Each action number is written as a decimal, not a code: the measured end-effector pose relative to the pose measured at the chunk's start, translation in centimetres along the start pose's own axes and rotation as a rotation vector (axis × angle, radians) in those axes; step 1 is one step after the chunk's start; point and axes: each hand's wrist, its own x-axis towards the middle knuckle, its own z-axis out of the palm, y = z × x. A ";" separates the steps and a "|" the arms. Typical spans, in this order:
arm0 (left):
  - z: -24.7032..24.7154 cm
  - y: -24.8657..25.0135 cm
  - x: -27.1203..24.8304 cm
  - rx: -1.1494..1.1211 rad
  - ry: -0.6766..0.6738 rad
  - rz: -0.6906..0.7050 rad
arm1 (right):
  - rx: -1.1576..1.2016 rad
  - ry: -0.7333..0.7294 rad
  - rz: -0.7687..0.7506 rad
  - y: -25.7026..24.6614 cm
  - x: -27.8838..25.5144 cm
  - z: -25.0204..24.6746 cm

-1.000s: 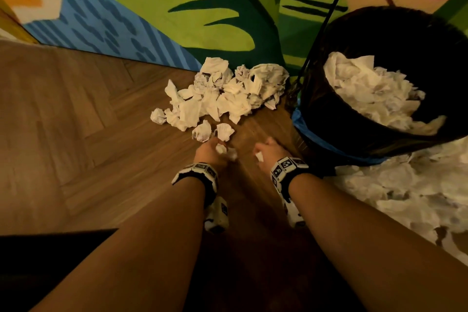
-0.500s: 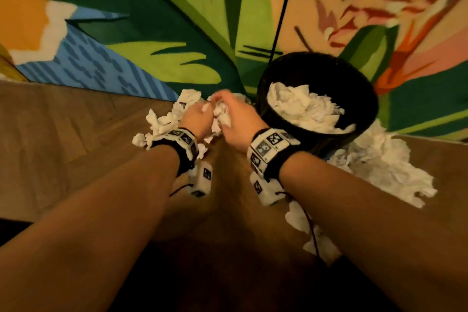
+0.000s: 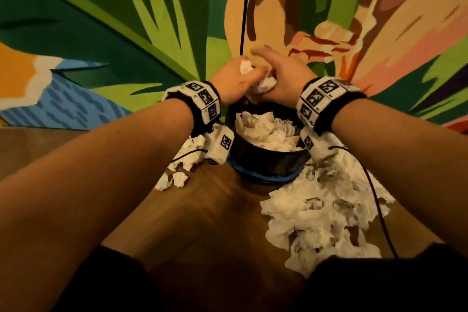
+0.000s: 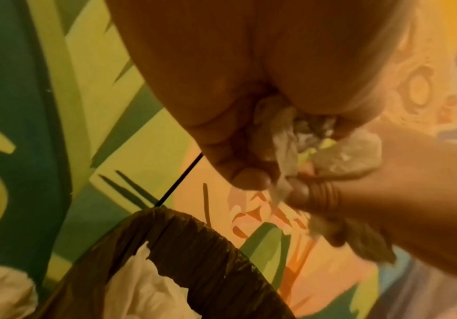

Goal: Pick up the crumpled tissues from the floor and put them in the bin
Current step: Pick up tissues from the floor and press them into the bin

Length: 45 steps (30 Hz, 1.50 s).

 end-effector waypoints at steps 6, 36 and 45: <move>2.8 -4.4 -0.6 0.008 0.160 -0.112 | -0.019 -0.164 0.366 4.0 -2.8 4.2; 9.1 -6.6 -1.2 1.026 -0.582 -0.098 | -0.166 -0.423 0.377 7.6 -4.8 7.8; 6.0 -7.4 -2.0 0.839 -0.257 0.049 | -0.220 -0.159 0.336 7.7 -3.5 6.1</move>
